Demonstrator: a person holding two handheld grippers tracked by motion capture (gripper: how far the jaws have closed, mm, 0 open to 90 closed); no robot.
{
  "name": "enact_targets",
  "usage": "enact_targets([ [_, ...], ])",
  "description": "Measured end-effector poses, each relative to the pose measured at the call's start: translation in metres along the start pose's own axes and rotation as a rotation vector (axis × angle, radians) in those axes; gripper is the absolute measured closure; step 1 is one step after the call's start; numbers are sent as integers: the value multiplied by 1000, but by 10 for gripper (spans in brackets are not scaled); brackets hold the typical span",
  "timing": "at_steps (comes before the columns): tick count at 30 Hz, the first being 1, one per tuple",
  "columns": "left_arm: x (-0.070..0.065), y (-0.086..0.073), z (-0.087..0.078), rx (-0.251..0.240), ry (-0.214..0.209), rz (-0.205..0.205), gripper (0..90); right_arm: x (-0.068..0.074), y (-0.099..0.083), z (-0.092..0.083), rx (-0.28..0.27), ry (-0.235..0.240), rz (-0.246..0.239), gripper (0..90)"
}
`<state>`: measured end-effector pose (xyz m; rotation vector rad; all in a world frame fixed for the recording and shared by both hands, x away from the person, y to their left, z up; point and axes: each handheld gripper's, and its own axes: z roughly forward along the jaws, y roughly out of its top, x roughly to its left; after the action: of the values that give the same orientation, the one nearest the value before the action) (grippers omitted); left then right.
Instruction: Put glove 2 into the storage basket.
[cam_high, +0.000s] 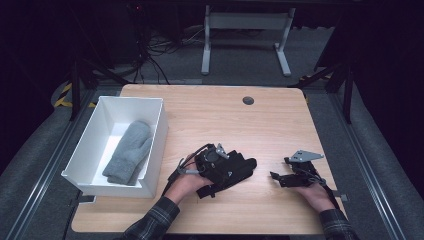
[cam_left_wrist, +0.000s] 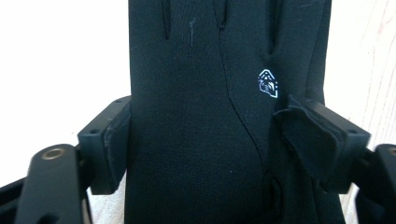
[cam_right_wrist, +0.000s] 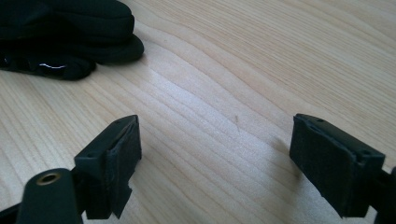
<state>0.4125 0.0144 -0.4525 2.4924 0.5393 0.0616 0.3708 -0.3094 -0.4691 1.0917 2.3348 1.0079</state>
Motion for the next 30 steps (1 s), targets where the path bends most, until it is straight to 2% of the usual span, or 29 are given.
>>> enact_targets([
  [4, 0, -1, -2, 2, -23, 9, 345, 0, 0, 0, -1, -1, 1, 169],
  [6, 0, 0, -3, -2, -37, 14, 454, 0, 0, 0, 0, -2, 1, 169],
  [7, -1, 0, -4, 7, -47, 19, 454, 0, 0, 0, 1, -5, 2, 169],
  [9, -2, 1, -5, 16, -62, 11, 561, 0, 0, 0, 1, -5, 2, 169],
  [12, -3, 3, -6, 29, -64, -8, 638, 0, 0, 0, 1, -5, 3, 169],
  [15, -6, 4, -8, 36, -56, -14, 666, 0, 0, 0, 1, -6, 5, 168],
  [17, -4, 5, -10, 33, -74, -43, 673, 0, 0, 0, 0, -7, 5, 168],
  [19, -4, 6, -14, 24, -67, -57, 676, 0, 0, 0, 1, -8, 6, 168],
  [22, -4, 6, -22, 8, -70, -90, 676, 0, 0, 0, 1, -9, 5, 167],
  [23, -4, 8, -26, 12, -70, -82, 676, 0, 0, 0, 1, -8, 5, 167],
  [27, -6, 11, -41, -31, -72, -121, 676, 0, 0, 0, 1, -8, 5, 167],
  [30, -6, 15, -53, -45, -74, -128, 675, 0, 0, 0, 1, -8, 5, 165],
])
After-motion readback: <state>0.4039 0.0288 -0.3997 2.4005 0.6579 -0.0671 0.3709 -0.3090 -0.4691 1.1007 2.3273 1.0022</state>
